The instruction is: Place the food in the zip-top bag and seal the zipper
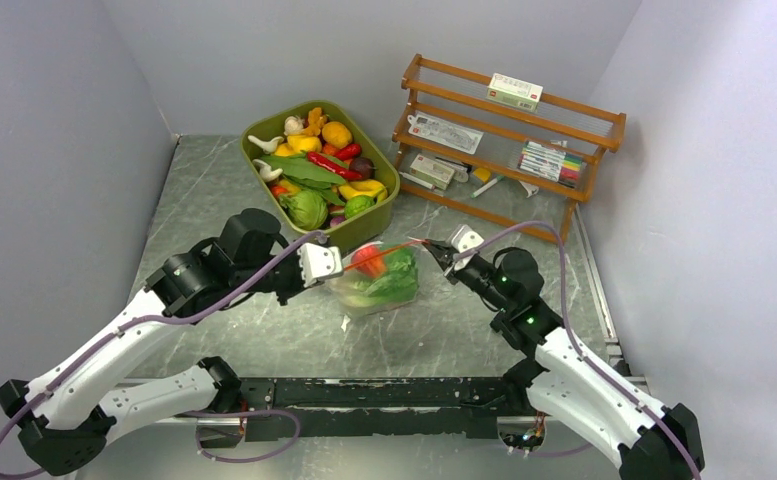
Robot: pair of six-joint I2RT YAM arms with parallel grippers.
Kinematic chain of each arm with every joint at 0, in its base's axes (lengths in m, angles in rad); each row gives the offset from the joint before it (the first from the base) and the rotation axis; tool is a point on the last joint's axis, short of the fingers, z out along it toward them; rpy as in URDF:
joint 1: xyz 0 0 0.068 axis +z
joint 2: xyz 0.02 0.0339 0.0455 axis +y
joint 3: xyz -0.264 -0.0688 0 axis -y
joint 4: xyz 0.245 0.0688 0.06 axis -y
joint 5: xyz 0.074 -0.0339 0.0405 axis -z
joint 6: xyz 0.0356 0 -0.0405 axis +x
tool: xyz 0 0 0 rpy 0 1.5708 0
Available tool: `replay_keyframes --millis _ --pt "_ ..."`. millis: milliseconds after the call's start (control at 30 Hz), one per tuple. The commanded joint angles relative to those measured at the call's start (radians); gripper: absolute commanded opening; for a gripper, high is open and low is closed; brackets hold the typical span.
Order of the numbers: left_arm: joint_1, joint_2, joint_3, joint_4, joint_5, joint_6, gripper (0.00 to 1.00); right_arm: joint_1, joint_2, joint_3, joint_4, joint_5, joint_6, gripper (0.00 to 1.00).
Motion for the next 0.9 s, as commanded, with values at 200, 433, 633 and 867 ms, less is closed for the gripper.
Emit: replay_keyframes --millis 200,433,633,867 --pt "0.010 -0.067 -0.023 -0.096 -0.040 0.005 0.07 -0.073 -0.056 0.003 -0.024 0.097 -0.001 0.00" --pt "0.010 -0.065 -0.007 -0.046 -0.013 0.047 0.07 -0.078 -0.038 0.021 -0.017 0.060 0.002 0.00" --pt "0.011 -0.005 0.038 0.135 -0.001 0.166 0.07 -0.077 0.096 0.149 -0.040 0.106 -0.050 0.00" --pt "0.015 0.202 0.169 0.239 -0.055 0.281 0.07 -0.192 0.187 0.273 -0.020 0.100 -0.074 0.00"
